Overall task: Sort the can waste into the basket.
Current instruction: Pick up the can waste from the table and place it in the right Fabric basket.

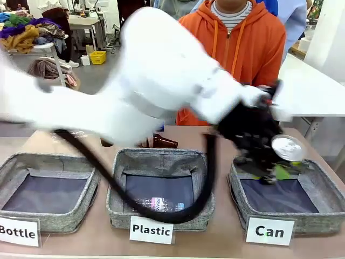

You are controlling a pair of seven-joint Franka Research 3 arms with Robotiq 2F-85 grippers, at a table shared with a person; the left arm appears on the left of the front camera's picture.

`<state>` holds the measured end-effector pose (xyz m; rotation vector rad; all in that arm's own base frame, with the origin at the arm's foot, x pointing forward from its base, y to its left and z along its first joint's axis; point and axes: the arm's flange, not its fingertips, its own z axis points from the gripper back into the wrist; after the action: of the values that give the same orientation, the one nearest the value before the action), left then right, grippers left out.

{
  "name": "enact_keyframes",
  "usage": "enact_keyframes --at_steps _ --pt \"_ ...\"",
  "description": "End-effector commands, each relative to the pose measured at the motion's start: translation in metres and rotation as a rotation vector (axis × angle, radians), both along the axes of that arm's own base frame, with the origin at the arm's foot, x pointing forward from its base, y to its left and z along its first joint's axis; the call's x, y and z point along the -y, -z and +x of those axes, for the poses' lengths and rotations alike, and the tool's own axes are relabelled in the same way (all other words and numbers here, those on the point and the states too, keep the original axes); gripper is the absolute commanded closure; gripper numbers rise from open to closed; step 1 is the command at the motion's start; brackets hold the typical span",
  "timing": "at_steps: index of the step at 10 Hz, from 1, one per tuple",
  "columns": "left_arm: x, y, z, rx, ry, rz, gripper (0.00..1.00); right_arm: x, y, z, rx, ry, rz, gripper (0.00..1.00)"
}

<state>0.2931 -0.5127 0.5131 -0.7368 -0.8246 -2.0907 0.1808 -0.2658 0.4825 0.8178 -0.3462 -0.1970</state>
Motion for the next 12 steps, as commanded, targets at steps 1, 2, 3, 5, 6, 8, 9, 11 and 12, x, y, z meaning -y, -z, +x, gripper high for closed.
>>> enact_keyframes --at_steps 1,2,3,5,6,8,9,11,12 --pt "0.086 0.024 0.082 -0.008 -0.088 0.130 0.66 -0.004 -0.001 0.003 -0.015 -0.007 -0.005 0.00" --pt "0.111 0.033 0.089 0.008 -0.118 0.111 0.66 -0.004 -0.001 0.003 -0.015 -0.007 -0.005 0.00" --pt "0.127 0.041 0.098 0.044 -0.145 0.105 0.66 -0.004 -0.001 0.003 -0.015 -0.007 -0.005 0.00" --pt "0.130 0.055 0.108 -0.150 -0.036 0.164 0.66 -0.004 -0.001 0.003 -0.015 -0.007 -0.005 0.00" --pt "0.104 0.079 0.099 0.035 -0.141 0.114 0.66 -0.004 -0.001 0.003 -0.015 -0.007 -0.005 0.00" --pt "0.104 0.079 0.099 0.035 -0.141 0.114 0.66 -0.004 -0.001 0.003 -0.015 -0.007 -0.005 0.00" --pt "0.116 0.079 0.109 -0.022 -0.123 0.125 0.66 -0.004 -0.001 0.003 -0.015 -0.007 -0.005 0.00" --pt "0.117 0.084 0.107 -0.002 -0.081 0.157 0.09 -0.004 -0.001 0.003 -0.015 -0.007 -0.005 0.00" --pt "0.118 0.084 0.106 0.003 -0.079 0.159 0.09 -0.004 -0.001 0.003 -0.015 -0.007 -0.005 0.00"
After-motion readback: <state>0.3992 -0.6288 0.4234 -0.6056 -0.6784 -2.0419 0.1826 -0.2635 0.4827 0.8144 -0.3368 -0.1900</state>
